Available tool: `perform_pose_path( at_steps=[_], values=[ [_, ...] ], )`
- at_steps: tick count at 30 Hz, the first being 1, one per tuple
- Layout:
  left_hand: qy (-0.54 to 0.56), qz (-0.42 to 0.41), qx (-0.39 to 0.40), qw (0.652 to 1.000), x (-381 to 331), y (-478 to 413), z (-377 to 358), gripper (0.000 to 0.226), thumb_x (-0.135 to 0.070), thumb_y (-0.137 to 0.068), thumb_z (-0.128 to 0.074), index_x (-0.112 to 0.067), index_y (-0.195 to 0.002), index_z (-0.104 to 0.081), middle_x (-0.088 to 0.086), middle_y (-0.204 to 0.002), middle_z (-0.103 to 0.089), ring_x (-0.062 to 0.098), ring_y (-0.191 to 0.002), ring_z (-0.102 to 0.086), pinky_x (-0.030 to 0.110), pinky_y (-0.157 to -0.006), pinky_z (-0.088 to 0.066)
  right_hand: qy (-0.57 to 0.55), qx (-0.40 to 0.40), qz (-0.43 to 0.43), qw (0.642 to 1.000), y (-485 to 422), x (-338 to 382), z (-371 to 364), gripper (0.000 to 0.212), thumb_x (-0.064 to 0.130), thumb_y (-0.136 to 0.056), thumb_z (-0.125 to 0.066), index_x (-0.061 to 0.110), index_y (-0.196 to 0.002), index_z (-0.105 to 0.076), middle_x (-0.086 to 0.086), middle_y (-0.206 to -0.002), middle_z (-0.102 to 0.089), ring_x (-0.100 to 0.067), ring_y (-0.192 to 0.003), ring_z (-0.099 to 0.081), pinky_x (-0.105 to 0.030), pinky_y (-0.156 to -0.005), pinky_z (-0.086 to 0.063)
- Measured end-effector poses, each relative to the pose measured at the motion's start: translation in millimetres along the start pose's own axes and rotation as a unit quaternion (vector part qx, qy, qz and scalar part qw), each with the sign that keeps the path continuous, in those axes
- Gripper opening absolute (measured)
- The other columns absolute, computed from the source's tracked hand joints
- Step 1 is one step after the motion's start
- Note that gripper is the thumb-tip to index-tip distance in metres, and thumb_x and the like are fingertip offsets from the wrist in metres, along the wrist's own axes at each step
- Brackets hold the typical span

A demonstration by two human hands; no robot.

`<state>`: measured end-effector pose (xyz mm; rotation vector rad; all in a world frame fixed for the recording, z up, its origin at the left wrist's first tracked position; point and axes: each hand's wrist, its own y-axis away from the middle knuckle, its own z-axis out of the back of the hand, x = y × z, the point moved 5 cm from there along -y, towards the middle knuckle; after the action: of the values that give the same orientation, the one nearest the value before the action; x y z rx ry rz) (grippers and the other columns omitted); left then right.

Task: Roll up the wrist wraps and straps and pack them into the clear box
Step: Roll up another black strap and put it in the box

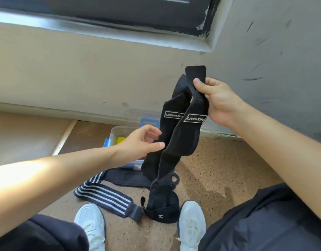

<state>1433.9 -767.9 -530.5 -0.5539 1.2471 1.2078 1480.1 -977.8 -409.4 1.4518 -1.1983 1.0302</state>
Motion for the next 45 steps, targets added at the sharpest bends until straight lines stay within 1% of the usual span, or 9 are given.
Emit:
perform_pose_path(
  at_steps=[6, 11, 17, 20, 24, 30, 34, 37, 45],
  values=[
    [0.043, -0.049, -0.116, 0.991, -28.1, -24.2, 8.1, 0.061, -0.027, -0.089, -0.079, -0.026, -0.138, -0.043, -0.007, -0.126, -0.056, 0.014, -0.119, -0.054, 0.026, -0.087, -0.049, 0.035, 0.061, 0.028, 0.997, 8.4, 20.8, 1.7, 0.019, 0.011, -0.102, -0.054, 0.014, -0.085, -0.061, 0.009, -0.060, -0.065, -0.004, -0.050, -0.057, -0.017, -0.050, -0.046],
    [0.038, -0.015, 0.038, 0.998, -37.8, -39.1, -5.4, 0.030, -0.027, -0.098, -0.068, -0.016, -0.125, -0.068, 0.002, -0.120, -0.073, 0.019, -0.119, -0.065, 0.033, -0.107, -0.050, 0.057, 0.073, 0.051, 0.994, 7.9, 31.7, 16.6, 0.011, 0.015, -0.095, -0.059, 0.016, -0.085, -0.063, 0.007, -0.065, -0.061, -0.006, -0.050, -0.051, -0.018, -0.052, -0.042],
    [0.077, -0.018, 0.060, 0.995, -32.0, -43.7, -7.7, 0.021, -0.019, -0.100, -0.065, -0.004, -0.114, -0.070, 0.011, -0.107, -0.079, 0.019, -0.098, -0.075, 0.031, -0.090, -0.058, 0.147, 0.016, 0.068, 0.987, -1.7, 36.4, 49.1, 0.010, 0.008, -0.097, -0.062, 0.010, -0.088, -0.063, 0.002, -0.070, -0.066, -0.006, -0.053, -0.058, -0.019, -0.054, -0.048],
    [0.100, -0.012, 0.016, 0.995, -24.7, -41.5, 2.4, 0.014, -0.014, -0.098, -0.067, -0.002, -0.105, -0.065, 0.013, -0.090, -0.079, 0.018, -0.077, -0.073, 0.024, -0.067, -0.058, 0.297, -0.003, 0.048, 0.954, -11.6, 33.0, 75.4, 0.006, 0.009, -0.093, -0.071, 0.008, -0.087, -0.068, 0.004, -0.066, -0.071, -0.006, -0.057, -0.063, -0.021, -0.060, -0.050],
    [0.079, -0.024, -0.009, 0.997, -21.8, -36.6, 13.1, 0.014, -0.013, -0.099, -0.066, -0.004, -0.109, -0.065, 0.009, -0.090, -0.078, 0.014, -0.074, -0.071, 0.026, -0.071, -0.057, 0.442, 0.001, 0.033, 0.897, -16.6, 27.6, 98.3, 0.011, 0.016, -0.088, -0.078, 0.005, -0.091, -0.077, -0.005, -0.073, -0.073, -0.009, -0.062, -0.065, -0.030, -0.071, -0.051],
    [0.068, -0.006, 0.083, 0.994, -20.7, -24.3, 14.2, 0.016, -0.004, -0.102, -0.058, -0.002, -0.116, -0.064, 0.010, -0.096, -0.076, 0.015, -0.076, -0.071, 0.026, -0.068, -0.055, 0.532, 0.230, 0.018, 0.815, 8.3, -7.8, 21.6, 0.018, 0.027, -0.094, -0.072, 0.016, -0.082, -0.078, -0.001, -0.069, -0.071, -0.006, -0.062, -0.057, -0.022, -0.063, -0.047],
    [0.064, -0.006, 0.159, 0.985, -23.2, -16.4, 10.2, 0.030, 0.006, -0.101, -0.052, -0.004, -0.129, -0.060, 0.006, -0.115, -0.077, 0.016, -0.102, -0.072, 0.021, -0.083, -0.053, 0.549, 0.322, 0.043, 0.770, 21.3, -31.2, -21.9, 0.021, 0.028, -0.096, -0.070, 0.012, -0.084, -0.076, -0.017, -0.074, -0.064, -0.012, -0.061, -0.046, -0.028, -0.059, -0.038],
    [0.061, -0.003, 0.185, 0.981, -25.2, -11.7, 11.1, 0.035, 0.004, -0.101, -0.054, -0.006, -0.134, -0.059, 0.011, -0.127, -0.072, 0.024, -0.119, -0.068, 0.033, -0.098, -0.053, 0.553, 0.341, 0.069, 0.757, 27.1, -39.8, -35.0, 0.020, 0.027, -0.094, -0.073, 0.010, -0.082, -0.075, -0.016, -0.070, -0.062, -0.026, -0.062, -0.049, -0.033, -0.060, -0.041],
    [0.003, 0.008, 0.229, 0.973, -35.3, -2.2, 14.8, 0.037, 0.000, -0.099, -0.060, -0.004, -0.137, -0.060, 0.006, -0.125, -0.074, 0.017, -0.119, -0.069, 0.030, -0.106, -0.048, 0.587, 0.324, 0.106, 0.734, 29.3, -46.7, -50.1, 0.017, 0.029, -0.087, -0.078, 0.015, -0.077, -0.077, -0.002, -0.068, -0.068, -0.016, -0.066, -0.058, -0.028, -0.064, -0.048]
  ],
)
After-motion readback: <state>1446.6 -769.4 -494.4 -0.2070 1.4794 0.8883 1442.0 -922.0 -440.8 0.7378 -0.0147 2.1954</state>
